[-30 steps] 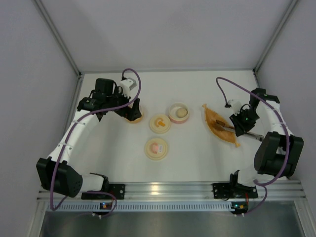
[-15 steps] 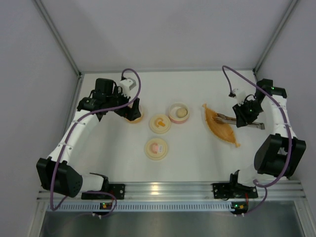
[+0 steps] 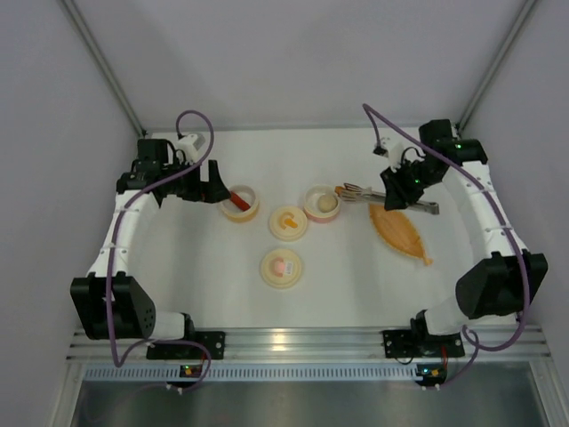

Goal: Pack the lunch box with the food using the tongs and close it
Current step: Place the fake food in the packing box.

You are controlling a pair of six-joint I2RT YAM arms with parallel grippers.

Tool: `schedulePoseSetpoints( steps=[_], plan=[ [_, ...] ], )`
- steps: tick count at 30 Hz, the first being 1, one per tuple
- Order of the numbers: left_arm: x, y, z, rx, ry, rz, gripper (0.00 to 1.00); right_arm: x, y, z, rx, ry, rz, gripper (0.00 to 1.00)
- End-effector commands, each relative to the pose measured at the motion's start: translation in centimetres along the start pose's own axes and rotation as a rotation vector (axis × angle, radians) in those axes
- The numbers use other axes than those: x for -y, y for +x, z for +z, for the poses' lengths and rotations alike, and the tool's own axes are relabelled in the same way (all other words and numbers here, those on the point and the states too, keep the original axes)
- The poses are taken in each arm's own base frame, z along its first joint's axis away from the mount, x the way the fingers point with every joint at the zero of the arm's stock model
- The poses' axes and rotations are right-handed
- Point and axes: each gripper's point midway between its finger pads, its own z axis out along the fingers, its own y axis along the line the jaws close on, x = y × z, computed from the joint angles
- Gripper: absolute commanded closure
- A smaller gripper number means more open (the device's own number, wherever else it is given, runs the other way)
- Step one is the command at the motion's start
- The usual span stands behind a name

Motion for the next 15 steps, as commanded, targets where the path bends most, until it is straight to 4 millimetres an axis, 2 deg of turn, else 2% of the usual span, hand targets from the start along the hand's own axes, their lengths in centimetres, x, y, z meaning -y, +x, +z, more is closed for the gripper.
schedulePoseSetpoints(
  steps=[1,2,4,5,6,7,8,9,10,12,13,15],
  plan=[
    [0.0,-1.7,-0.8,0.065,0.030,-0.027,0.02,-3.0,-7.6,0.5,0.194,-0.037,-0.031,1.00],
    [-0.2,-1.4,-0.7,0.062,0.021,-0.036,0.02,-4.3,-10.0,1.4,0.246,-0.044,-0.092,1.00],
    [-0.8,-1.2,-0.8,0.066,-0.008,-0.041,0.02,-5.3,-12.1,2.6,0.276,-0.038,-0.117,1.00],
    [-0.8,-1.0,-0.9,0.067,-0.015,-0.044,0.02,-7.2,-13.1,4.2,0.267,-0.071,-0.133,1.00],
    [-0.9,-0.6,-1.0,0.065,-0.022,-0.046,0.02,-7.5,-14.8,4.4,0.298,-0.055,-0.157,1.00],
    [-1.2,-0.6,-1.0,0.068,-0.040,-0.046,0.02,-8.2,-15.4,5.8,0.279,-0.075,-0.147,1.00],
    [-1.3,-0.4,-1.1,0.068,-0.047,-0.049,0.02,-9.9,-16.4,6.5,0.282,-0.103,-0.168,1.00],
    [-1.4,-0.1,-1.1,0.064,-0.054,-0.056,0.02,-10.5,-18.1,6.2,0.320,-0.114,-0.177,1.00],
    [-1.7,-0.1,-1.2,0.067,-0.064,-0.063,0.02,-11.6,-18.5,7.7,0.302,-0.152,-0.163,1.00],
    [-2.0,0.1,-1.3,0.070,-0.069,-0.080,0.02,-12.8,-20.5,7.8,0.336,-0.188,-0.162,1.00],
    [-2.3,0.0,-1.4,0.076,-0.072,-0.086,0.02,-13.4,-21.0,9.2,0.324,-0.216,-0.136,1.00],
    [-2.9,0.2,-1.6,0.078,-0.076,-0.106,0.02,-14.1,-22.7,9.5,0.348,-0.243,-0.121,1.00]
  ],
)
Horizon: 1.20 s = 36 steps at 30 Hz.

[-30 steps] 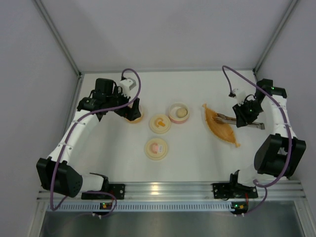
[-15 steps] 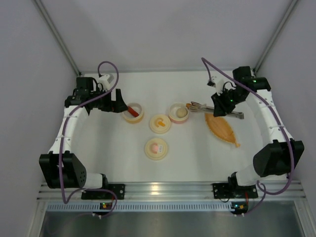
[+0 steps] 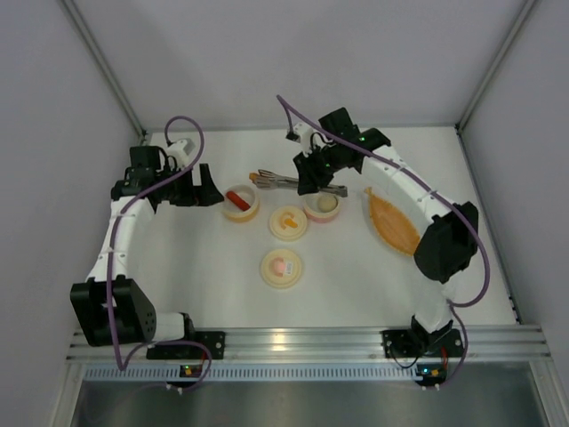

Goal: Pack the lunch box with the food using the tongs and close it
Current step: Place the fake food in the packing box.

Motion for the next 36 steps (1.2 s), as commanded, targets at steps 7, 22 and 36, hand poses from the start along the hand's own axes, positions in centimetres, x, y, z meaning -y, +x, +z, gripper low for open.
schedulePoseSetpoints(
  steps=[7,22,36],
  plan=[
    [-2.8,-0.5,-0.9,0.057,-0.017,-0.079,0.02,-1.3,-8.2,4.8,0.168,-0.050,0.041,1.00],
    [-4.1,1.0,-0.5,0.023,-0.025,-0.110,0.02,-1.4,-5.0,10.5,0.056,-0.016,0.045,1.00],
    [-4.5,1.2,-0.6,0.019,-0.023,-0.115,0.02,-1.4,-3.9,11.8,0.014,0.024,0.034,0.94]
  ],
)
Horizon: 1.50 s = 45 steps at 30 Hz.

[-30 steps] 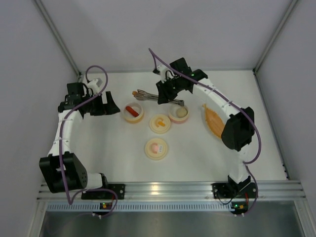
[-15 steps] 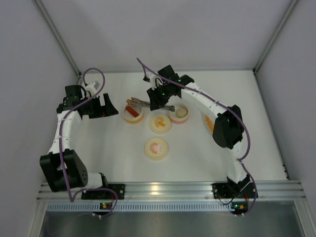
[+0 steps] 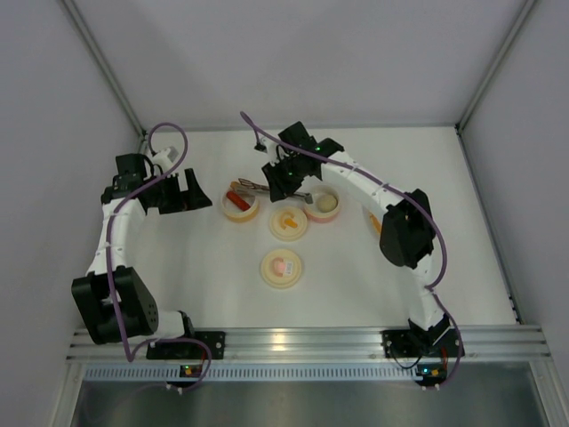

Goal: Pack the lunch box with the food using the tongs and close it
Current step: Place the fake food in the packing box.

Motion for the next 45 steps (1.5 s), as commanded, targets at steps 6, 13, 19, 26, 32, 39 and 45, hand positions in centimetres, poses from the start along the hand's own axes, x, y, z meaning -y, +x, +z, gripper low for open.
schedulePoseSetpoints(
  steps=[6,13,19,26,32,39,45],
  plan=[
    [0.1,-0.6,0.0,0.022,0.023,0.023,0.02,-0.8,-1.1,0.8,0.038,-0.001,-0.047,0.78],
    [-0.1,-0.3,0.2,0.013,0.024,0.017,0.02,-1.1,-1.2,0.8,0.039,-0.011,-0.043,0.67],
    [0.0,-0.4,0.1,0.015,0.027,0.023,0.02,-1.2,-1.4,0.4,0.046,-0.014,-0.047,0.53],
    [0.1,-0.5,0.1,0.017,0.030,0.023,0.02,-1.6,-2.3,-0.8,0.076,-0.014,-0.058,0.53],
    [0.6,-0.4,-0.2,0.024,0.053,0.062,0.02,-2.6,-4.3,-4.4,0.155,-0.027,-0.078,0.57],
    [0.8,-0.4,-1.2,0.022,0.035,0.095,0.02,1.9,-3.2,-11.0,0.208,0.046,-0.008,0.58],
    [0.1,-0.9,-2.1,0.061,-0.048,0.114,0.02,9.4,2.2,-18.2,0.215,0.190,0.147,0.58]
  ],
)
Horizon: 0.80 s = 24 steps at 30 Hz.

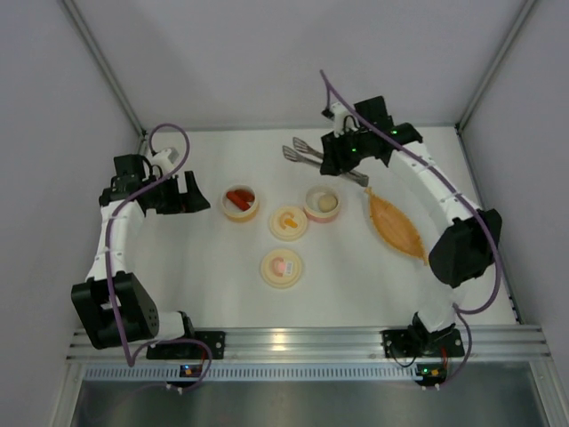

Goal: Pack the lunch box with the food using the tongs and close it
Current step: Place the fake food in the packing box.

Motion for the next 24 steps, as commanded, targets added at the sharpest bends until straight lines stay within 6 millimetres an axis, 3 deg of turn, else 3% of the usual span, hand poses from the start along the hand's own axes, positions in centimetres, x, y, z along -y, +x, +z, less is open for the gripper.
schedulePoseSetpoints(
  steps=[1,2,4,5,7,8,11,16,24],
  plan=[
    [0.1,-1.2,-1.5,0.070,-0.042,0.056,0.02,4.4,1.0,-6.2,0.055,0.101,0.039,0.58],
    [0.1,-1.7,-1.7,0.095,-0.050,0.063,0.02,6.9,2.6,-7.4,0.041,0.150,0.086,0.58],
    [0.2,-2.0,-1.9,0.107,-0.054,0.065,0.02,9.1,4.2,-9.3,0.033,0.203,0.109,0.58],
    [0.2,-2.2,-1.9,0.114,-0.052,0.062,0.02,11.3,5.3,-11.5,0.041,0.262,0.150,0.59],
    [0.3,-2.4,-1.8,0.119,-0.048,0.058,0.02,14.0,7.7,-13.2,0.019,0.339,0.187,0.59],
    [0.2,-2.4,-1.8,0.118,-0.049,0.050,0.02,16.3,9.0,-15.2,0.026,0.400,0.236,0.59],
    [0.2,-2.5,-1.6,0.121,-0.045,0.042,0.02,19.9,12.8,-17.4,-0.011,0.486,0.315,0.59],
    [-0.2,-2.7,-1.2,0.123,-0.052,0.029,0.02,23.9,17.5,-17.0,-0.051,0.527,0.405,0.59],
    [-0.7,-2.8,-0.9,0.110,-0.067,0.030,0.02,27.8,21.2,-15.1,-0.089,0.581,0.461,0.60]
  ],
)
